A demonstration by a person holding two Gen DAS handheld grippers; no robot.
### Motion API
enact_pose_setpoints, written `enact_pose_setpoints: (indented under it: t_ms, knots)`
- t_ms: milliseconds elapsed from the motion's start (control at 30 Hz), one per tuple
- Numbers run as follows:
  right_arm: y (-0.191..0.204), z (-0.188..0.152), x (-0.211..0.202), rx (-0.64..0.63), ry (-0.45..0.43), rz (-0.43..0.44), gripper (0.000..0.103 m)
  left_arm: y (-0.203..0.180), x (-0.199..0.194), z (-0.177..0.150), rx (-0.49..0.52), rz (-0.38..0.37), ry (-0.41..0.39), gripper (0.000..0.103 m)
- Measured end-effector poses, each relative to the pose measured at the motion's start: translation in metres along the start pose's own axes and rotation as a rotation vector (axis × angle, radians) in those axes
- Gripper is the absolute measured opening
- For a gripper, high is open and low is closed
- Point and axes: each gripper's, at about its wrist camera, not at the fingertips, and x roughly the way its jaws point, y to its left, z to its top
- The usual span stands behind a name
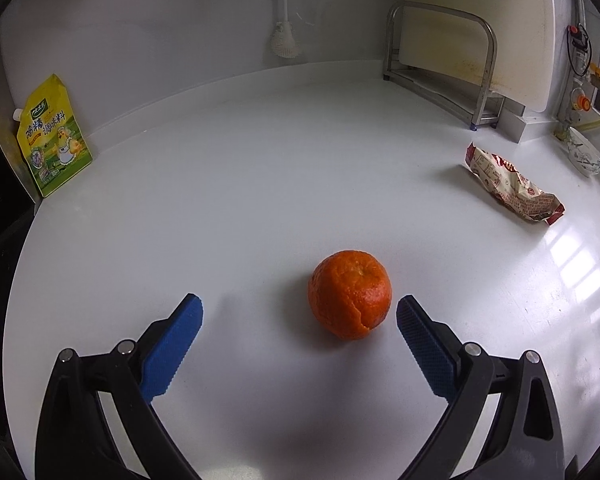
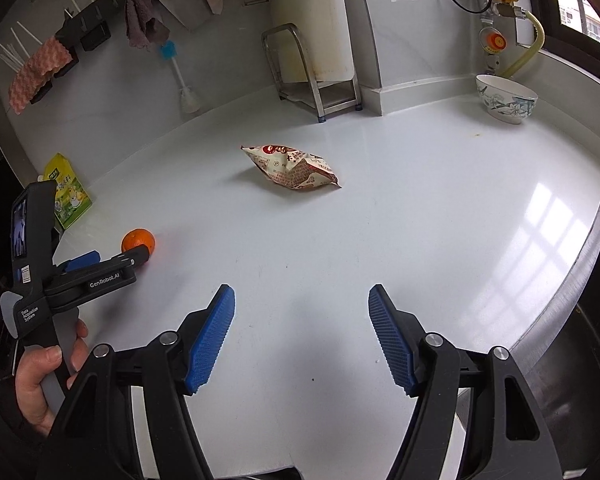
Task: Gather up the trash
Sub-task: 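Move left tool to the tangerine while right tool approaches the snack wrapper, then grasp the orange tangerine with left tool while right tool grasps the LOVE wrapper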
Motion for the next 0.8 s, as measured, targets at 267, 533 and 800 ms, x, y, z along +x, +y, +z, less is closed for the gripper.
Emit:
enact_pose_setpoints:
  t_ms: [267,533,800]
  knots:
    - [-0.001,0.018,0.016,-0.015,0.023,-0.023,0.067,-0.004,0.011,0.007,0.021,-0.028,0.029,0.078]
    - [0.013,0.065,0.052,-0.163,0.042,-0.062,0.069,-0.004,0.012,0.007,0.01,-0.033,0.034,0.078]
    - [0.023,0.1,0.102,-0.271,0.145,-0.001,0.073,-0.002,0.013,0.007,-0.003,-0.046,0.039,0.078]
